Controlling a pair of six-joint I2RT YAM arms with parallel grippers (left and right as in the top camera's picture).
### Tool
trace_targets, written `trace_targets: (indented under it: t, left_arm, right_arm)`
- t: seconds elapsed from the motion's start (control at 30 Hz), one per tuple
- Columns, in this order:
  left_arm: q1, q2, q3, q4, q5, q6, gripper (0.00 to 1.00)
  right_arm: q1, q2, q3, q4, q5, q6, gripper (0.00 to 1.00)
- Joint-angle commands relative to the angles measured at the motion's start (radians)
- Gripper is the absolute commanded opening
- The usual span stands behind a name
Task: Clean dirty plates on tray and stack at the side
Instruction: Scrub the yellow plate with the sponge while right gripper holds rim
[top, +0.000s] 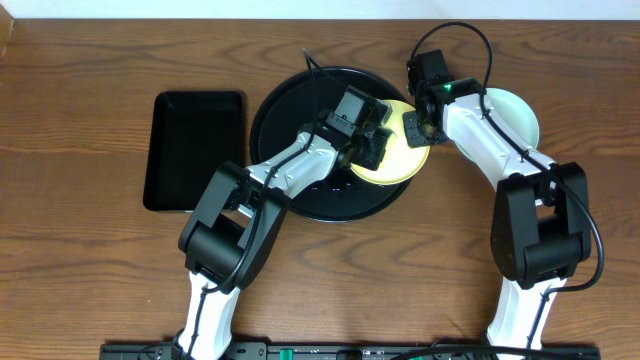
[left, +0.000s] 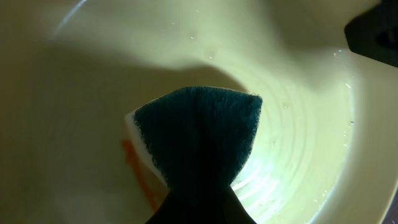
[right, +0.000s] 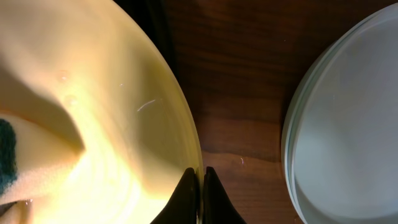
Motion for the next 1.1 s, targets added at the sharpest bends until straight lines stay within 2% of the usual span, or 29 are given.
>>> trace_targets:
  t: [0.0, 1.07]
  left_arm:
    - [0.005, 0.051, -0.008, -0.002, -0.117, 0.01, 0.07]
    - [0.008, 0.097, -0.008, 0.126, -0.16, 0.056, 0.08]
  right_arm:
    - [0.01, -0.029, -0.006, -0.006, -0.021, -0.021, 0.01]
    - [0.01, -0.029, -0.006, -0.006, -0.028, -0.029, 0.01]
